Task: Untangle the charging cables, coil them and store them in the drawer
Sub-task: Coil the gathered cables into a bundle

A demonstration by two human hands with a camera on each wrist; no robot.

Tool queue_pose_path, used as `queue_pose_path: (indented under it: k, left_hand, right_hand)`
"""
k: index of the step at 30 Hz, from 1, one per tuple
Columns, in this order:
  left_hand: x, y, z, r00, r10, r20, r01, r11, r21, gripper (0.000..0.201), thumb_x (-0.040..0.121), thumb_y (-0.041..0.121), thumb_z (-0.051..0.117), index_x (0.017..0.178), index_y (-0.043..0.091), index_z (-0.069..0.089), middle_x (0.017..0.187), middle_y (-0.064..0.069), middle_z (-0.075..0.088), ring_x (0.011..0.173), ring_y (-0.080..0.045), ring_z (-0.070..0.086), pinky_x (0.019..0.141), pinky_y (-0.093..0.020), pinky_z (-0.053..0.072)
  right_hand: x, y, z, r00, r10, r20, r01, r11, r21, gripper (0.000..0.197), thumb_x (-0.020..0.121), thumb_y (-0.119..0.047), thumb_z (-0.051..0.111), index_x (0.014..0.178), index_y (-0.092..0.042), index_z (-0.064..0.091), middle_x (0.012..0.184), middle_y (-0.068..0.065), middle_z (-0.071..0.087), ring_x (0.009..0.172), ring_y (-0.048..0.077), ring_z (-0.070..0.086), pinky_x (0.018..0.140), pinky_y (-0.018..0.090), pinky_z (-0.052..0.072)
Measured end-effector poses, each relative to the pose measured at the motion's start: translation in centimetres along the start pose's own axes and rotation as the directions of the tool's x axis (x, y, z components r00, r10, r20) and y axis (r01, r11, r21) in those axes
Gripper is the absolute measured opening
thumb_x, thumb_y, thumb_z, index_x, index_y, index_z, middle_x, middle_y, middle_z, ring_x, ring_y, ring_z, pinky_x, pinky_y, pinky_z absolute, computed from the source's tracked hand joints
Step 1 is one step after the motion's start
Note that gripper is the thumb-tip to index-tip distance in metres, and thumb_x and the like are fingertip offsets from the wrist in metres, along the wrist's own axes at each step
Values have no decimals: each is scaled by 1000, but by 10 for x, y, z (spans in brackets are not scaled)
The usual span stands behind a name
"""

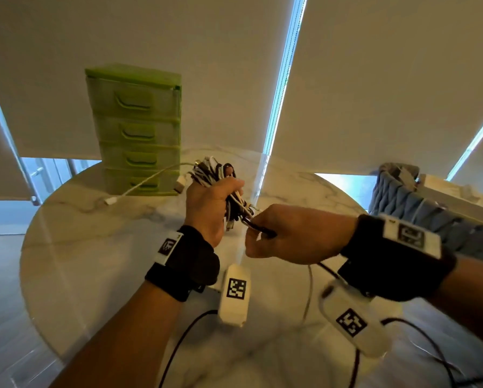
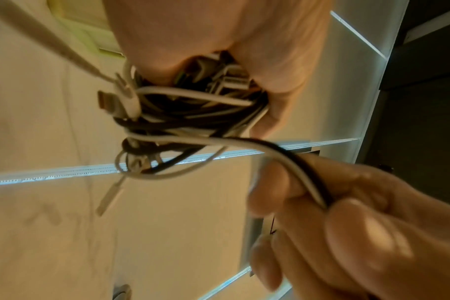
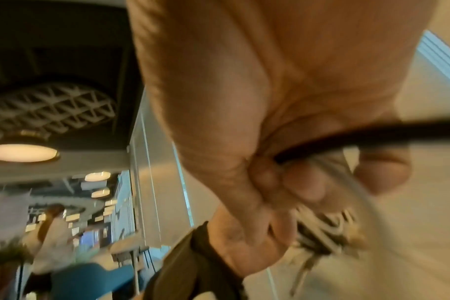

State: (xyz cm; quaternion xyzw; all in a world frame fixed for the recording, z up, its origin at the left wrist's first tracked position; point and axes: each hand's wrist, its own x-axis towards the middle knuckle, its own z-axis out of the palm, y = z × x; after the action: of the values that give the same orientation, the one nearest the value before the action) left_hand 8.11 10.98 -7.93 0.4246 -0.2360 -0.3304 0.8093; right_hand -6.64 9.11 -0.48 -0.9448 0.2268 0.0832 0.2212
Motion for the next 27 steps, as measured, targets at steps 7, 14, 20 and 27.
queue_pose_path:
  k: [7, 14, 20, 27]
  left_hand:
    - [-4, 5, -5, 964, -68, 256, -5, 962, 274, 43, 63, 33, 85, 85, -1, 70, 78, -20, 69, 74, -29, 67, 67, -41, 54]
    - [7, 10, -18, 750, -313, 583, 305, 945, 115, 74, 60, 63, 75, 100, 4, 55, 64, -4, 60, 56, -14, 59, 59, -29, 53]
    - [4, 14, -21, 601, -299, 741, 400, 915, 45, 60, 54, 29, 92, 97, -1, 64, 59, -1, 55, 54, -11, 55, 60, -25, 52]
    - [0, 15, -24, 431, -362, 826, 529, 844, 94, 46, 57, 11, 80, 97, -6, 66, 56, -4, 55, 51, -16, 57, 71, -30, 53]
  right_hand:
    - [12, -2, -46, 996, -85, 37, 92, 950, -298, 18, 96, -31, 55, 92, -19, 68, 75, -6, 64, 62, 2, 59, 59, 13, 49]
    - [34, -12, -74, 919, -363, -153, 262, 854, -450, 43, 72, -60, 59, 89, -22, 71, 70, -14, 61, 62, 3, 58, 66, 29, 53]
    - [50, -7, -79, 934, -335, -126, 301, 925, -231, 55, 64, -56, 66, 116, -39, 59, 69, 4, 50, 65, 25, 51, 75, 47, 51]
    - [55, -6, -84, 916, -399, -49, 391, 913, -120, 54, 62, -54, 66, 114, -40, 61, 67, 13, 56, 59, 15, 49, 60, 18, 41]
